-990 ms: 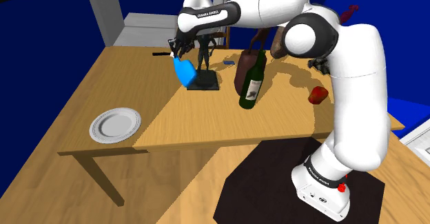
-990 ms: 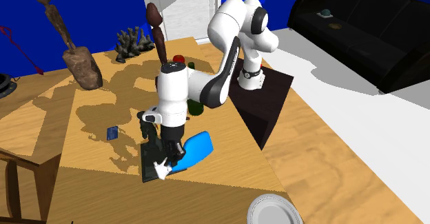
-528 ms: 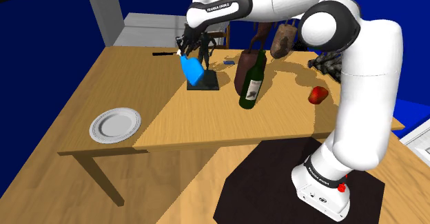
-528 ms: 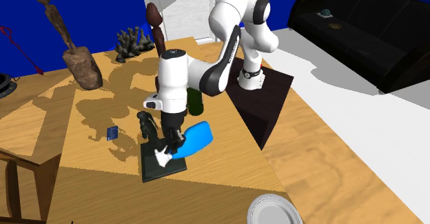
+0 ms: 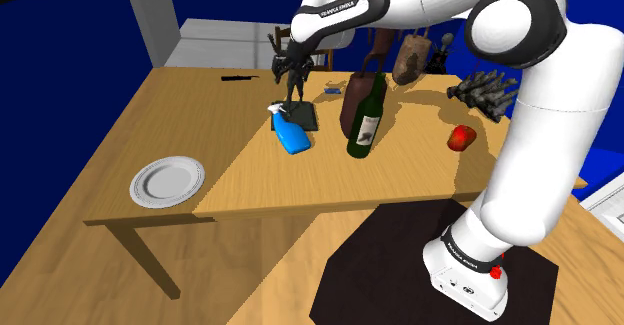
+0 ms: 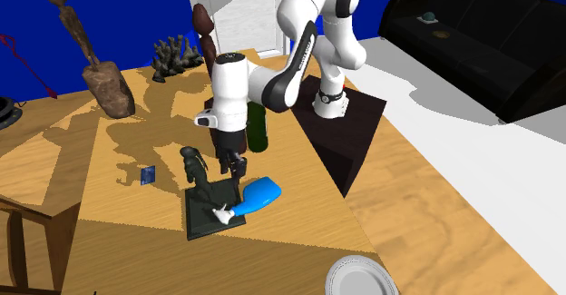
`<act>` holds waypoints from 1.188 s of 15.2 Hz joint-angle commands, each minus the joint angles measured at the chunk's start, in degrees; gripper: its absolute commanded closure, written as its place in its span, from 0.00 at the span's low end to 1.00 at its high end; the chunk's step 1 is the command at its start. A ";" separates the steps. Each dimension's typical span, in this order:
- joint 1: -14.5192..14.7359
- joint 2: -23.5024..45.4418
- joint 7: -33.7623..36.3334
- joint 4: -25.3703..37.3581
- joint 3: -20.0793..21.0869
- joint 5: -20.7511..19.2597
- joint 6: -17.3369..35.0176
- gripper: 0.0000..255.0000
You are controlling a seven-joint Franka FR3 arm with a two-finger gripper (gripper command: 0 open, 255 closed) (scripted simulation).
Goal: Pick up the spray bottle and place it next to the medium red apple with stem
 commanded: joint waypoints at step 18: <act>2.98 26.06 16.70 24.91 -1.94 -0.84 -21.98 0.00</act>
